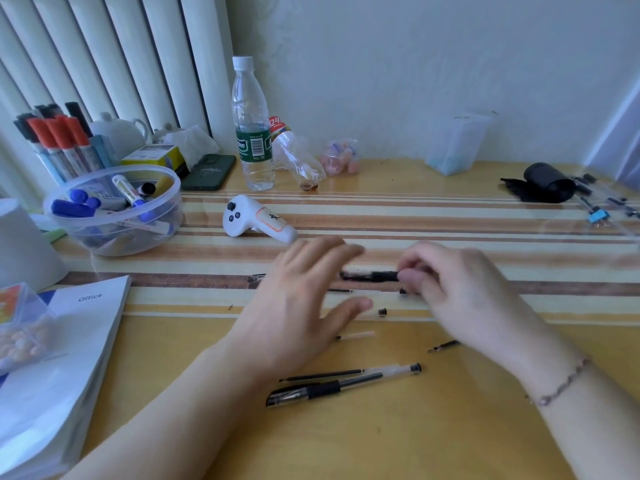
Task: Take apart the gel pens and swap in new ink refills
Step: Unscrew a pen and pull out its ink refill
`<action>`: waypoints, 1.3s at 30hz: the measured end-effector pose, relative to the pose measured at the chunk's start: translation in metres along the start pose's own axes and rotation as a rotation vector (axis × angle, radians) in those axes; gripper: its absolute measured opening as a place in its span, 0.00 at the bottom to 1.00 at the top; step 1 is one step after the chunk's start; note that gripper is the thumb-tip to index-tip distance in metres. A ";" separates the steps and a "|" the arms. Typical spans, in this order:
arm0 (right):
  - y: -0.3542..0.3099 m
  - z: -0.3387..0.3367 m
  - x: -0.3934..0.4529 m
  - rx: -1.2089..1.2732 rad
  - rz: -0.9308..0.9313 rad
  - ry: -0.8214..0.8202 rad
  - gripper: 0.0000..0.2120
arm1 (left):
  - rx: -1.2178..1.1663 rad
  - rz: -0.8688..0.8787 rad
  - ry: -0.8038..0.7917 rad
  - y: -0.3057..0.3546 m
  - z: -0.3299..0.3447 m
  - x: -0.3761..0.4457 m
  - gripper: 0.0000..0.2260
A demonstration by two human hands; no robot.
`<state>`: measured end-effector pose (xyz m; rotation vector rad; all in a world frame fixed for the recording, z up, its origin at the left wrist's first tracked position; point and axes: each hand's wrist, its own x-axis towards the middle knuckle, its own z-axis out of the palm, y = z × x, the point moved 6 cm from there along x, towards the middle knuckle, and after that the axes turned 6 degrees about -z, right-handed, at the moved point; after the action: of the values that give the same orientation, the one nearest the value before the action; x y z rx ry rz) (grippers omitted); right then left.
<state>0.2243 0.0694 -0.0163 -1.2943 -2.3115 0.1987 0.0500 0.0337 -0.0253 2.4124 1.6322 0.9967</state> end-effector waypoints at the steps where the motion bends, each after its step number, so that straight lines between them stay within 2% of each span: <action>1: -0.011 0.007 -0.002 0.053 -0.028 -0.030 0.06 | 0.064 0.072 -0.024 0.008 0.005 0.000 0.19; 3: -0.023 0.015 -0.004 0.136 -0.070 -0.069 0.10 | 0.125 0.143 -0.051 0.013 0.010 0.002 0.14; 5: -0.027 0.019 -0.005 0.160 -0.086 -0.110 0.12 | 0.070 0.133 -0.101 0.013 0.012 0.001 0.12; 9: -0.026 0.024 -0.007 0.063 -0.116 -0.152 0.14 | -0.001 0.092 -0.178 0.012 0.019 -0.005 0.09; 18: -0.033 0.016 -0.009 0.040 -0.205 -0.070 0.18 | -0.007 0.066 -0.162 0.010 0.008 -0.004 0.07; 21: -0.029 0.011 -0.009 -0.032 -0.247 -0.022 0.20 | -0.039 -0.033 -0.140 -0.003 0.003 -0.003 0.10; 24: -0.026 0.008 -0.008 -0.013 -0.240 0.012 0.20 | -0.002 -0.017 -0.116 -0.003 -0.003 -0.003 0.10; 30: -0.023 0.008 -0.008 0.033 -0.241 0.038 0.16 | 0.000 0.033 -0.045 -0.002 -0.009 -0.001 0.13; 34: -0.026 0.004 -0.008 0.098 -0.219 0.136 0.03 | -0.064 0.026 -0.082 -0.004 -0.006 0.000 0.15; 36: -0.025 0.001 -0.008 0.144 -0.201 0.155 0.08 | -0.104 0.007 -0.092 -0.006 -0.006 0.000 0.15; 39: -0.028 0.008 -0.008 0.138 -0.214 0.045 0.18 | -0.127 -0.012 -0.076 -0.010 -0.006 0.000 0.15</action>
<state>0.2029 0.0486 -0.0163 -0.9675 -2.3324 0.2499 0.0387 0.0370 -0.0248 2.3261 1.5087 0.9631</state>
